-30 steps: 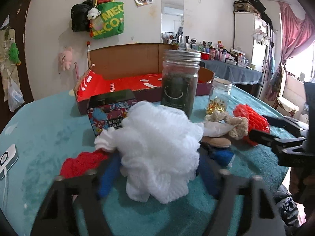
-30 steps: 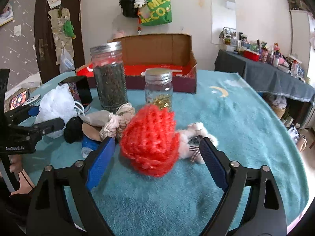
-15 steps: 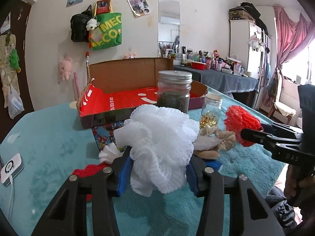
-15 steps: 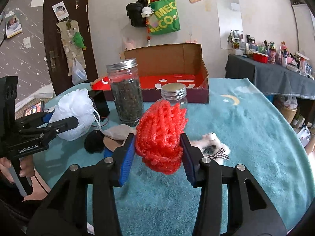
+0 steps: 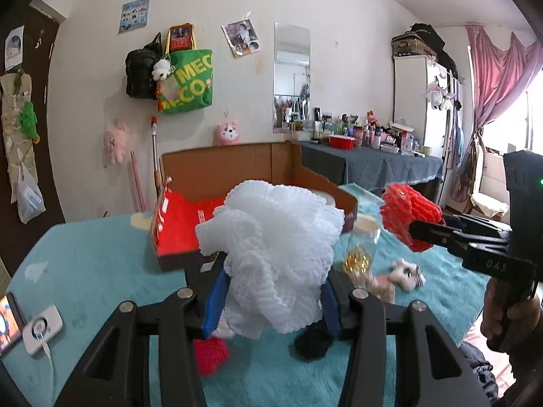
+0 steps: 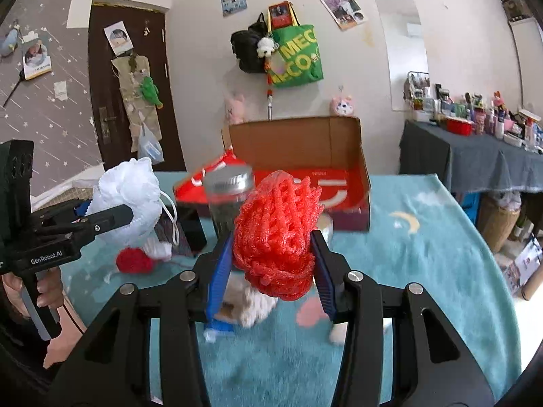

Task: Organize soft objects
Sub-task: 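Carry both puffs into the cardboard box and lower them onto its red floor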

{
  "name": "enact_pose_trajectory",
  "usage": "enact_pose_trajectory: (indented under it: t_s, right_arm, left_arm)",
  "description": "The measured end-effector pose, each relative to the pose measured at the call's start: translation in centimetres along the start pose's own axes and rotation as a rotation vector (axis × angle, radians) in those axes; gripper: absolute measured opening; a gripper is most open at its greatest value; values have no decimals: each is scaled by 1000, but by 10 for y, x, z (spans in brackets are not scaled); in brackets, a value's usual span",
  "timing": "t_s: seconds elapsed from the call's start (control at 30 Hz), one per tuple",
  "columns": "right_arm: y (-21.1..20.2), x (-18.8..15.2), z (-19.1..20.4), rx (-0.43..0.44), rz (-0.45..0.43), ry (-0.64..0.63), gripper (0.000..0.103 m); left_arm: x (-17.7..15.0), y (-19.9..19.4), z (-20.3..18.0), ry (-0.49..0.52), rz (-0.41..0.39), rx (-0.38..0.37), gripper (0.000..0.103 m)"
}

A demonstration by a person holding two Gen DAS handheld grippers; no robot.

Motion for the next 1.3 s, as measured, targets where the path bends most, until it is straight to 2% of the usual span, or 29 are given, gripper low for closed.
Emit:
enact_pose_trajectory:
  t_s: [0.27,0.47,0.67,0.77,0.97,1.13,1.3]
  right_arm:
    - [2,56,-14,66,-2,-9,43]
    - [28,94,-24,95,72,-35,44]
    - [66,129,-34,70,166,-82,44]
    - [90,147,-37,56,218,-109,44]
    - [158,186,-53,58,342,-110,44]
    - [223,209,-71,47,419,-69,44]
    - [288,225,-85,38,519,-13,44]
  left_arm:
    - [48,5,20,37,12,-8,51]
    - [82,22,34,68,60,-18,51]
    - [116,57,45,98,135,-41,51]
    - [131,83,47,127,179,-31,51]
    - [156,148,57,115,290,-43,51]
    - [169,208,70,83,376,-25,51]
    - [179,258,86,21,438,-41,51]
Point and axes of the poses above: each gripper's, at about its wrist camera, not at the fingertips, and y roughly the way its jaws point, z to its left, x to its top, the point moved 2 cm from there along y, roughly the way its jaws point, and after that the axes turned 15 degrees about z, right-handed, at the moved point
